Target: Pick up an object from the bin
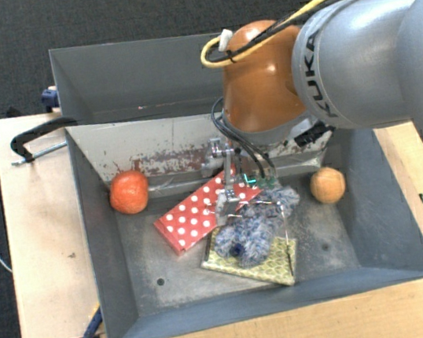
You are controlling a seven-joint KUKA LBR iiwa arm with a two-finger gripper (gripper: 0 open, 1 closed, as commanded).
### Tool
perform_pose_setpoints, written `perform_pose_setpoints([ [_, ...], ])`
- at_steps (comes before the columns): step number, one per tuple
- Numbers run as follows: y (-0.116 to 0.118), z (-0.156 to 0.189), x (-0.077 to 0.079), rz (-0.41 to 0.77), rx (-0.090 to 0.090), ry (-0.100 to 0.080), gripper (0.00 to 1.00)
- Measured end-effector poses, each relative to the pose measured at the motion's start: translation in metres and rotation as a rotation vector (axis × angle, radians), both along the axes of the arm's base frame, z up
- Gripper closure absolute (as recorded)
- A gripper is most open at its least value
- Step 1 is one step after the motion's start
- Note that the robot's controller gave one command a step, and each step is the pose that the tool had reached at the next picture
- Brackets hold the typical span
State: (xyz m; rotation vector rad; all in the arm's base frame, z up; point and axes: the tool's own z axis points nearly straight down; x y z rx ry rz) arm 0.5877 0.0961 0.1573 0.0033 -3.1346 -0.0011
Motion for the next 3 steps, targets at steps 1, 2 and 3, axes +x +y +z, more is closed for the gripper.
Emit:
perform_pose_setpoints([
  [1, 0.0, 0.005, 0.002, -0.001, 0.001, -0.008, 0.0],
  [2, 0.009, -0.038, 0.006, 0.059, 0.001, -0.015, 0.0],
  [3, 0.011, -0.078, -0.007, 0.27, 0.004, -0.024, 1.0],
])
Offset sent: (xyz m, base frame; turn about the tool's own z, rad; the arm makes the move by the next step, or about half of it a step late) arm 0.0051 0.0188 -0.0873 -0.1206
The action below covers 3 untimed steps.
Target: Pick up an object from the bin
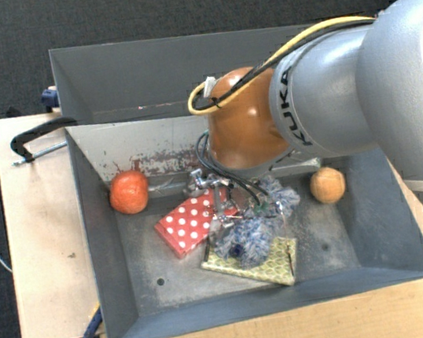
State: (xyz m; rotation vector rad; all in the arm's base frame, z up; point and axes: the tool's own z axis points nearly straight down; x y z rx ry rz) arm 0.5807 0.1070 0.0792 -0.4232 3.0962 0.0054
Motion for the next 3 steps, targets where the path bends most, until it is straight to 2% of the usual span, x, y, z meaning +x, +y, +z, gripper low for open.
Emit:
perform_pose_setpoints([
  [1, 0.0, 0.0, 0.0, 0.0, 0.0, 0.0, 1.0],
  [2, 0.0, 0.038, -0.004, -0.001, -0.004, 0.014, 1.0],
  [3, 0.003, 0.1, 0.003, -0.026, -0.003, 0.014, 1.0],
])
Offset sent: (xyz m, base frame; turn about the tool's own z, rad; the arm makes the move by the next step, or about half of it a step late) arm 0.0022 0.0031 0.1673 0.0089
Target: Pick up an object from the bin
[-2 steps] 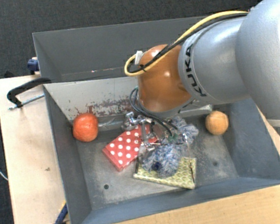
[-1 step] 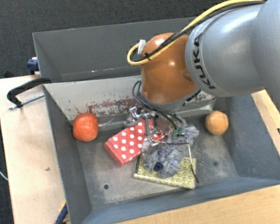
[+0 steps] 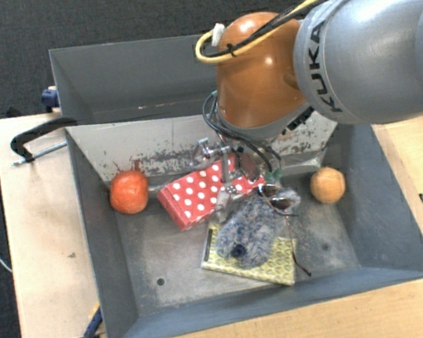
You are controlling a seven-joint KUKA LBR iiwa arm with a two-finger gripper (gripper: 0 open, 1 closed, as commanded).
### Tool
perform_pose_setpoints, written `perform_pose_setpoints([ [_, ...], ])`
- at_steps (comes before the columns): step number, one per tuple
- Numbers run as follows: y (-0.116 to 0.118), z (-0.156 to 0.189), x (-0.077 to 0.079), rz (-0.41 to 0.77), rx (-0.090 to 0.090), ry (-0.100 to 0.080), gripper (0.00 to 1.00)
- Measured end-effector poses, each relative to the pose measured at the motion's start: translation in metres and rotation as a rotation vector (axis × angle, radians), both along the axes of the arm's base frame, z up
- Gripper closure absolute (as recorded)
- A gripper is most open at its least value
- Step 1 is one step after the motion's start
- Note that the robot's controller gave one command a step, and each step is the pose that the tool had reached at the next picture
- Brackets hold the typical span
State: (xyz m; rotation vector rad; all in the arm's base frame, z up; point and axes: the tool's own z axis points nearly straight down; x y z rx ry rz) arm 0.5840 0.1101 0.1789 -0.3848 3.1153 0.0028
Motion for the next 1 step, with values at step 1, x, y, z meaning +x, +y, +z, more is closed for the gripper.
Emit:
perform_pose_setpoints([
  [1, -0.0069, 0.0438, -0.0191, 0.009, 0.0, -0.003, 1.0],
])
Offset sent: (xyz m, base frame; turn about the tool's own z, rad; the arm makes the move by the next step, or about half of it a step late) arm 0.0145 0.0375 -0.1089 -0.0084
